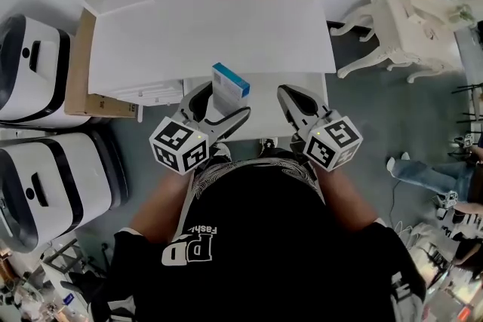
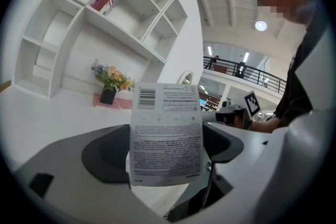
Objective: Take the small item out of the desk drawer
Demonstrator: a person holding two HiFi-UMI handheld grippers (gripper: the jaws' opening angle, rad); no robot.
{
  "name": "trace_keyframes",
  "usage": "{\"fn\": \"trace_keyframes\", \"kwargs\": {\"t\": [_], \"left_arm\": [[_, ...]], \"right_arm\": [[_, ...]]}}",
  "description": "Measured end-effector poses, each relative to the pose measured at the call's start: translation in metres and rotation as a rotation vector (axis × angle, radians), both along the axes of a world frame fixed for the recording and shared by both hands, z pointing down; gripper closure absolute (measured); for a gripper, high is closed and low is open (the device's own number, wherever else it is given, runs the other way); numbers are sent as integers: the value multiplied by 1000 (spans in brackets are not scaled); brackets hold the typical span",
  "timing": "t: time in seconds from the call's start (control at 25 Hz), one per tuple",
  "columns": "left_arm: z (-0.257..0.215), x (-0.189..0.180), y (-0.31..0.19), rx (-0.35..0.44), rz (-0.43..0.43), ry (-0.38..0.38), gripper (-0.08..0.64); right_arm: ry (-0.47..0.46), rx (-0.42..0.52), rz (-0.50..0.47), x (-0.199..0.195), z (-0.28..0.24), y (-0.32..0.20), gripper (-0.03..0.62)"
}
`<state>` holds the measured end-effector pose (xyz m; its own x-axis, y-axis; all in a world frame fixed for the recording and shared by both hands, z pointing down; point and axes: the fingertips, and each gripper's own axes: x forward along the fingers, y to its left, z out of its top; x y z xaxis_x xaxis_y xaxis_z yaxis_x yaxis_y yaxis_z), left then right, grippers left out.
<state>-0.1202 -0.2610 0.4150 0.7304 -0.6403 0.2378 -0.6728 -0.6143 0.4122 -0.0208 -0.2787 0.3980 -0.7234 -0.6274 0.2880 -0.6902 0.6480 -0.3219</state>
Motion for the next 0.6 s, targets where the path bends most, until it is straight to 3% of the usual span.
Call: {"fn": "trace_keyframes", "kwargs": {"t": [0.24,0.6], "left_arm": [[-5,-7,15,-3,35,-6,124],[-17,-19,37,42,93,5,124]], "right_arm": [[35,23,66,-1,-2,9,584],[-50,19,100,-18,-9,35,584]]}}
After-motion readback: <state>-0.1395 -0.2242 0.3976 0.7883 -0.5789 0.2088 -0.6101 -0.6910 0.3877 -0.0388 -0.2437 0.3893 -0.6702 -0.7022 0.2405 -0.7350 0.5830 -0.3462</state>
